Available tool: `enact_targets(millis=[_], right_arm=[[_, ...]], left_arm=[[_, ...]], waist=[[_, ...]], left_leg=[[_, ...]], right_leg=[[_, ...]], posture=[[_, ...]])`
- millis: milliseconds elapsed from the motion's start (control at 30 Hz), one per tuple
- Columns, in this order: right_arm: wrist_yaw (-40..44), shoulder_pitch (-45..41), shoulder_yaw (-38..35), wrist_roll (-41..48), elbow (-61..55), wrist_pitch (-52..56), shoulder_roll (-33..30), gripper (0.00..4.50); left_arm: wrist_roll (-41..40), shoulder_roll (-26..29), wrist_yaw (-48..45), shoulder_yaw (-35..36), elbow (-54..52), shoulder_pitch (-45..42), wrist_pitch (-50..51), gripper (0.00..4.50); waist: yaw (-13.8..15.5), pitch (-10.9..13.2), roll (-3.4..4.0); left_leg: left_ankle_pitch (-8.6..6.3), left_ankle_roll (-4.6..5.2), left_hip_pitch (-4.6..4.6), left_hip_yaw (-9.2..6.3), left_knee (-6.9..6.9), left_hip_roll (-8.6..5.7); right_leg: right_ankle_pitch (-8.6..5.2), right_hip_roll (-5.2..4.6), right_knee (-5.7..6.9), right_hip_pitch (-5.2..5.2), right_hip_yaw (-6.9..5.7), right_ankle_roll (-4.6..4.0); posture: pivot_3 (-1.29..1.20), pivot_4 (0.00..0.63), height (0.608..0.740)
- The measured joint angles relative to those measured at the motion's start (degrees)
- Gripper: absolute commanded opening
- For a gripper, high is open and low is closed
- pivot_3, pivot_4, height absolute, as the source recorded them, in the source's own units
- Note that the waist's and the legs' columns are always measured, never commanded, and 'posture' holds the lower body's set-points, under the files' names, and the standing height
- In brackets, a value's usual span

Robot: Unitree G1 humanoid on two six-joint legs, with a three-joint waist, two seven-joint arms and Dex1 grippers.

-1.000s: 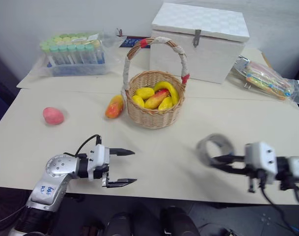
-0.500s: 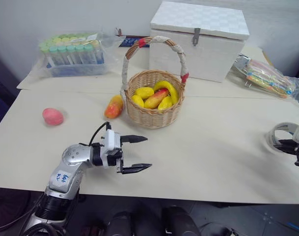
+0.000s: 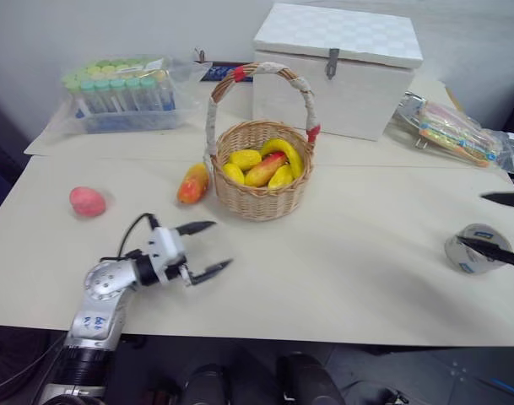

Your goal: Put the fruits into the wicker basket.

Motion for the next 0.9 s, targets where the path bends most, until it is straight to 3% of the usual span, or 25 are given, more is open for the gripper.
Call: enact_targets(millis=[133,267,367,500,667,900], right_arm=[[-8.72,0.94,8.88,5.86,-17.38,5.74,16.09,4.47],[-12.95,2.51,18.97,3.81,-23.31,2.13,29.25,4.47],[-9.76,4.9,25.1,-0.12,-23.24,-4.1,31.8,4.47],[-9.61,4.92,26.52,-3.12,-18.29,-10.17,34.86,4.47],[-9.99,4.66,27.76,-4.81,-15.13,-13.06,36.07,4.47],[-11.42,3.98,28.3,-2.98,-19.16,-10.78,35.99,4.47]], left_arm=[[0.87,0.38,8.28,10.18,1.66,8.85,-0.88,4.5],[-1.39,-0.99,15.74,20.98,1.81,15.93,0.89,4.5],[-4.11,-2.58,20.55,27.89,3.64,19.53,2.86,4.5],[-9.03,-4.16,25.21,34.0,4.03,21.13,7.38,4.5],[-11.65,-2.89,27.22,35.67,3.04,19.72,12.92,4.5],[-13.31,10.58,29.55,28.89,-3.7,5.77,32.37,4.5]], waist=[[-0.31,-0.04,-0.14],[0.18,-0.04,-0.15],[0.97,-0.09,-0.24],[1.11,-0.34,-0.7],[0.97,-0.4,-0.79],[0.97,-0.5,-0.93]], left_leg=[[-0.04,-0.03,-0.18,-0.14,-0.06,0.03],[-0.13,0.18,-0.25,-0.12,-0.01,-0.17],[-0.24,0.37,-0.16,-0.13,0.07,-0.26],[-0.28,0.43,-0.16,-0.14,0.11,-0.32],[-0.26,0.36,-0.15,-0.17,0.06,-0.31],[-0.24,0.23,-0.18,-0.38,0.04,-0.32]], right_leg=[[0.0,-0.04,-0.01,-0.17,-0.14,0.0],[0.0,-0.31,0.04,-0.23,-0.19,0.0],[0.0,-0.43,-0.04,-0.03,-0.27,0.0],[0.03,-0.56,-0.07,0.06,-0.38,0.05],[0.02,-0.55,-0.04,0.04,-0.42,0.04],[0.02,-0.56,0.04,0.07,-0.58,-0.01]], posture=[[0.0,0.15,0.74],[0.0,0.15,0.74],[0.0,0.15,0.74],[0.0,0.15,0.74],[0.0,0.15,0.74],[0.0,0.15,0.74]])
